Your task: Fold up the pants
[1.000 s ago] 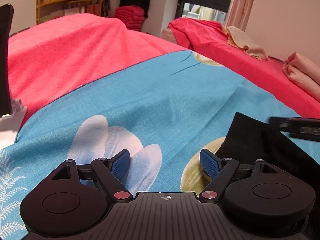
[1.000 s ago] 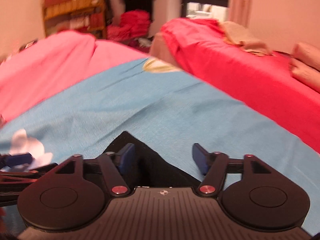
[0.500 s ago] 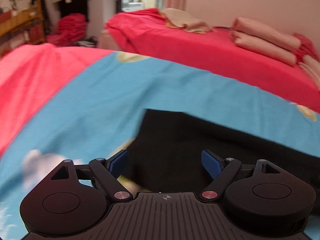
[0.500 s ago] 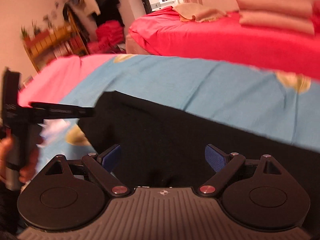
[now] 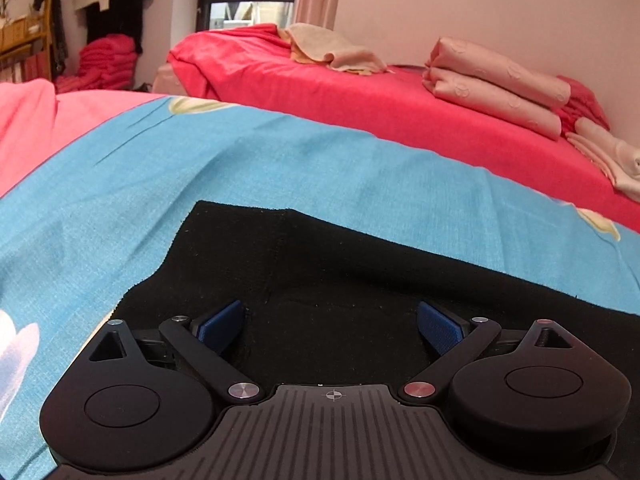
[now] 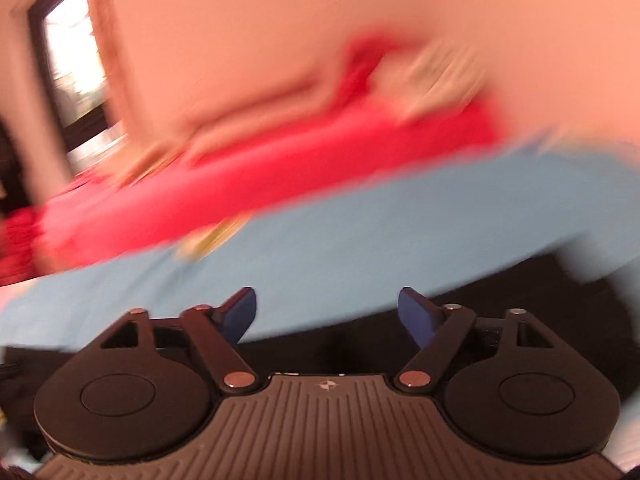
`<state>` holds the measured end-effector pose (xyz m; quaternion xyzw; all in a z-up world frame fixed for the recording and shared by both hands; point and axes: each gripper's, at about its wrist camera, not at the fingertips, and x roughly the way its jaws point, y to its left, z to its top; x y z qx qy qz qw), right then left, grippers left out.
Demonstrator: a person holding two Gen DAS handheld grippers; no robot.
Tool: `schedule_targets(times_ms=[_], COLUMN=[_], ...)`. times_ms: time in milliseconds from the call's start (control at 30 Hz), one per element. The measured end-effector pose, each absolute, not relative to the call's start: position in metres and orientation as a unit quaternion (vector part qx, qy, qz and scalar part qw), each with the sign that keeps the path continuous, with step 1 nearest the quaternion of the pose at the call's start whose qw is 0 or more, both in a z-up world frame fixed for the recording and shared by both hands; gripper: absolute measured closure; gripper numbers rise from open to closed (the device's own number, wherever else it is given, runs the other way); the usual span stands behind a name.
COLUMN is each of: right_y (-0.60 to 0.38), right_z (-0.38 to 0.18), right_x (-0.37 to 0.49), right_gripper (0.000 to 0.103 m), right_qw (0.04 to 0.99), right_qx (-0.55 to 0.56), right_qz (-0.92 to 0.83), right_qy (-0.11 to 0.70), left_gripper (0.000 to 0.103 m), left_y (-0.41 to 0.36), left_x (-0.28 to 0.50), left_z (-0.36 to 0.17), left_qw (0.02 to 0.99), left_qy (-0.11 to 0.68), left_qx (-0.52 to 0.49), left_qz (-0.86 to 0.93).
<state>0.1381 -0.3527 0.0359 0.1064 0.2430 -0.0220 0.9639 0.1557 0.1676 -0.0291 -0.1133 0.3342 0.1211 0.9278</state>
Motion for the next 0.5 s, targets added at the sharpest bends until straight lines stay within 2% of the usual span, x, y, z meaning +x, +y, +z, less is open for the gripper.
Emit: schedule_targets(times_ms=[100, 233, 433, 500], right_y=[-0.404, -0.446, -0.451, -0.447], right_z=[0.047, 0.030, -0.001, -0.012], right_x=[0.111, 0.108, 0.128, 0.137], right_gripper=[0.021, 0.026, 0.029, 0.045], right_qw=[0.963, 0.939, 0.939, 0.936], right_qx=[0.102, 0.104, 0.099, 0.087], right_qz=[-0.105, -0.186, -0.151, -0.141], right_qy=[0.228, 0.270, 0.294, 0.310], left_gripper=[0.000, 0.000, 0.000, 0.000], left_y=[0.166, 0.164, 0.160, 0.159], left_x=[0.159, 0.160, 0.160, 0.160], left_z=[-0.028, -0.028, -0.029, -0.029], left_qw=[0.928, 0.928, 0.929, 0.929], left_qy=[0.335, 0.334, 0.333, 0.333], left_qx=[-0.106, -0.101, -0.094, -0.091], left_qz=[0.123, 0.127, 0.133, 0.134])
